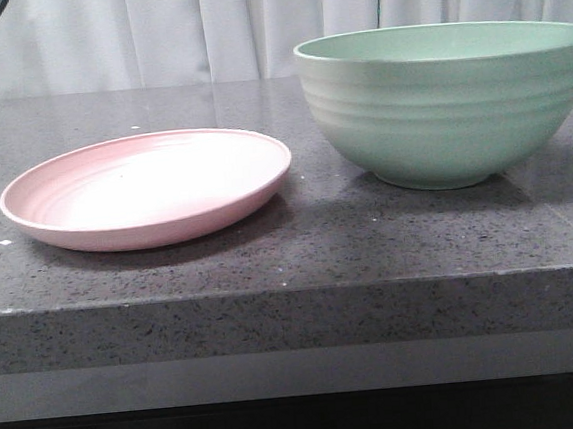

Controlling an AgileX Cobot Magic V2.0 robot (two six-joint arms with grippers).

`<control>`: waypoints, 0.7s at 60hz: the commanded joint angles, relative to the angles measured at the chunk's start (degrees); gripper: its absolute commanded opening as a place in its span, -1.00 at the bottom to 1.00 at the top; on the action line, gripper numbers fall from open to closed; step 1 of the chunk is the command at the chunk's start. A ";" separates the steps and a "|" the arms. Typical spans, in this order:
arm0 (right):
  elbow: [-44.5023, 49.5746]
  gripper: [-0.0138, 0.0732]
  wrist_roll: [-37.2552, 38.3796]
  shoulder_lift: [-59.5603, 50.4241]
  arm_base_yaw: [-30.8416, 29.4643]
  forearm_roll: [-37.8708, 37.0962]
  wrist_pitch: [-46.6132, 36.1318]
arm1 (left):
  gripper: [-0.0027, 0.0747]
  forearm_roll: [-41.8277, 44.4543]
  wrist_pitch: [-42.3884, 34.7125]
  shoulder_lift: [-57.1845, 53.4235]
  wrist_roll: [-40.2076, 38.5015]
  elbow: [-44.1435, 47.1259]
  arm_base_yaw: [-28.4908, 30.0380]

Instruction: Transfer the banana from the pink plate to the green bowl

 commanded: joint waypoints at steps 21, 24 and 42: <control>-18.36 -0.26 -1.71 9.99 -0.14 -27.26 -9.28 | 0.37 -0.81 -3.49 -1.85 0.03 -1.82 -0.50; -18.36 -0.26 -1.71 11.57 -0.14 -28.95 -9.69 | 0.37 -0.81 -3.49 -1.85 0.03 -1.82 -0.50; -18.36 0.04 -1.71 16.95 -0.14 -31.04 -7.84 | 0.37 -0.81 -3.49 -1.85 0.03 -1.82 -0.50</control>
